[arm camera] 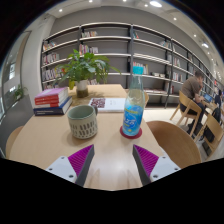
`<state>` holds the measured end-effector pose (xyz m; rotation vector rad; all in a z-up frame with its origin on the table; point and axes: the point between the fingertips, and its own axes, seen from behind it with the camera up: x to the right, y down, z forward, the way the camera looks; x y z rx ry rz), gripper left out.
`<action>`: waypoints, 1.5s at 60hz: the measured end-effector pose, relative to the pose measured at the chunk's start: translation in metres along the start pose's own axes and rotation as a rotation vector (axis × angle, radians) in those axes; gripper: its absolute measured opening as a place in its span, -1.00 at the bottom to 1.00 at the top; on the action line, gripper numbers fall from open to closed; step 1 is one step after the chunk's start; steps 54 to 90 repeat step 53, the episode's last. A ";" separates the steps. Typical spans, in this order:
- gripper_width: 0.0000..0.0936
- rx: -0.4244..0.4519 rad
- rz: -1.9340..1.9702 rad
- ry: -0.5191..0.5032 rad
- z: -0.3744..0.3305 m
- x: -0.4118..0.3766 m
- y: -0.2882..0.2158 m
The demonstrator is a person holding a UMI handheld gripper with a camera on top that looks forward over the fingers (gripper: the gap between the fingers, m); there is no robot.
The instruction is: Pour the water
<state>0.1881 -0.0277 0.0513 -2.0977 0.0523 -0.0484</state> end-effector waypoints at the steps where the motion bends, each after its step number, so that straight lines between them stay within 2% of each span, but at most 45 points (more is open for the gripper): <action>1: 0.69 -0.002 0.003 -0.003 -0.007 -0.007 0.001; 6: 0.68 -0.005 0.006 -0.026 -0.044 -0.039 -0.003; 27: 0.69 0.125 -0.007 -0.123 -0.168 -0.144 -0.085; 37: 0.69 0.161 -0.021 -0.121 -0.203 -0.166 -0.103; 53: 0.69 0.156 -0.037 -0.118 -0.231 -0.176 -0.103; 90: 0.69 0.156 -0.037 -0.118 -0.231 -0.176 -0.103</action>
